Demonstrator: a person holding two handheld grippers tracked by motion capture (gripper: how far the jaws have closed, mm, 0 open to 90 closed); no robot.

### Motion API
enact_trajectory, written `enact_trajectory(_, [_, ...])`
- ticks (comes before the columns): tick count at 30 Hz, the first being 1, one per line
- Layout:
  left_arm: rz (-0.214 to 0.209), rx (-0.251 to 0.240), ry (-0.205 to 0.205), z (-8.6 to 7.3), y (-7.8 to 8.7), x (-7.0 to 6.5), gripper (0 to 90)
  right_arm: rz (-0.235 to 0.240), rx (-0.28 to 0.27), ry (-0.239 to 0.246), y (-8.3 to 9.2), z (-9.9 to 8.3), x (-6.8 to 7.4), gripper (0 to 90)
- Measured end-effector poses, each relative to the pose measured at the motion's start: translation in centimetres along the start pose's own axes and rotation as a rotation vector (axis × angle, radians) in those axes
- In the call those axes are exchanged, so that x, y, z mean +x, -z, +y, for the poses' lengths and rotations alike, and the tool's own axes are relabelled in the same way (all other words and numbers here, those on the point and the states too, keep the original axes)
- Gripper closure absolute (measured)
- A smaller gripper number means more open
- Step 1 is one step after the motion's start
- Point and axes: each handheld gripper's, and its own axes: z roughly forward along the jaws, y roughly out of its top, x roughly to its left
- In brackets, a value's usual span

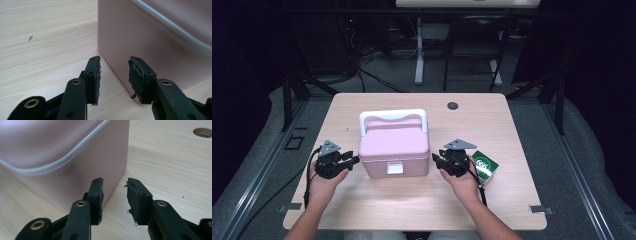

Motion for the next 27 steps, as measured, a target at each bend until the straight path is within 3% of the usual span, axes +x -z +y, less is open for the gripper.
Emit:
enact_trajectory(5, [-0.023, -0.008, -0.010, 0.0, -0.1, -0.3, 62.1, 0.004, -0.013, -0.031, -0.8, 0.2, -0.4, 67.3])
enact_trajectory(8, [-0.023, -0.010, -0.026, 0.1, -0.1, -0.5, 63.6, 0.014, -0.018, -0.031, -1.0, 0.2, -0.4, 67.5])
enact_trajectory(15, [-0.035, -0.014, -0.013, -0.1, 0.0, -0.5, 66.2, 0.029, -0.031, -0.021, -1.0, 0.2, -0.1, 67.3])
enact_trajectory(21, [-0.069, -0.017, 0.008, -0.2, 0.0, -0.6, 74.1, 0.039, -0.044, -0.022, -0.9, 0.0, 0.3, 78.4])
enact_trajectory(27, [-0.066, -0.014, -0.011, -0.1, 0.1, -1.0, 81.9, 0.056, -0.046, -0.017, -0.9, -0.1, 0.8, 89.9])
